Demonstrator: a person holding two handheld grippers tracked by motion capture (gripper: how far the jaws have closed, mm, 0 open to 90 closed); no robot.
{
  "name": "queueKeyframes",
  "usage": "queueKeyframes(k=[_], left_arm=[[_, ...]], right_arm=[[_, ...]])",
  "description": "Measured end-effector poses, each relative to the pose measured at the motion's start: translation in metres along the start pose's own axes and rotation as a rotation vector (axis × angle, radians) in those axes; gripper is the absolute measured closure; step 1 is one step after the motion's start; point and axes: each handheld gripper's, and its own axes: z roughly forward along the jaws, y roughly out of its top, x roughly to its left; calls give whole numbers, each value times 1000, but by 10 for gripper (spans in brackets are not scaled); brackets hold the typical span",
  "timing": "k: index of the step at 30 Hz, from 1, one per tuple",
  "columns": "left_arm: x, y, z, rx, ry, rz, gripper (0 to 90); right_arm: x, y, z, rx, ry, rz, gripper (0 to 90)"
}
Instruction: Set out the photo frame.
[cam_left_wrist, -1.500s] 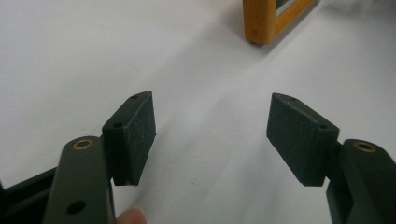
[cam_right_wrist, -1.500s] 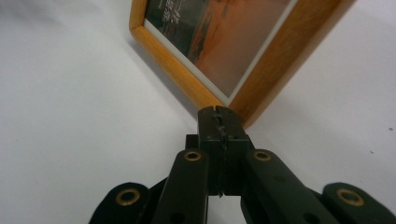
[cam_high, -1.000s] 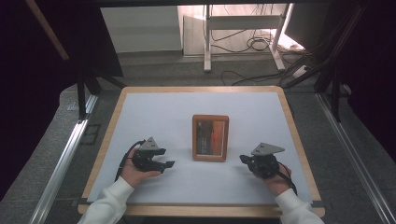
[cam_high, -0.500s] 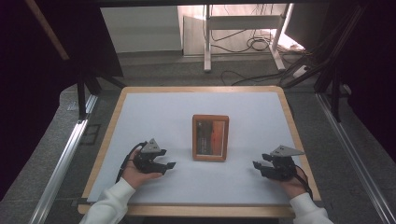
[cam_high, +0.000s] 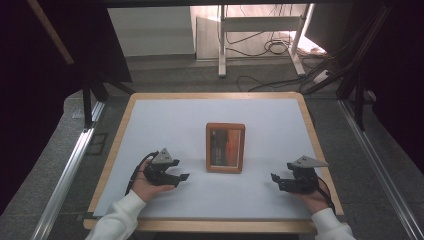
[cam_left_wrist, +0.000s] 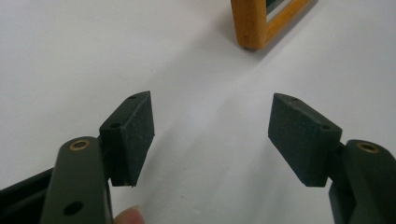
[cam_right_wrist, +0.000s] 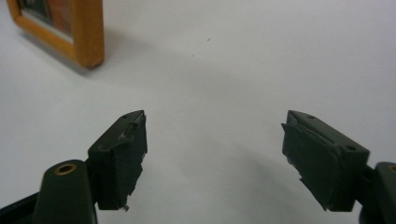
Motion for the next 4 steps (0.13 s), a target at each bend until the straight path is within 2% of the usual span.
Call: queueKeyframes(k=[4], left_arm=[[2, 0, 1, 0, -1, -10, 315]], right_arm=[[-4, 2, -3, -24, 4, 26, 201]])
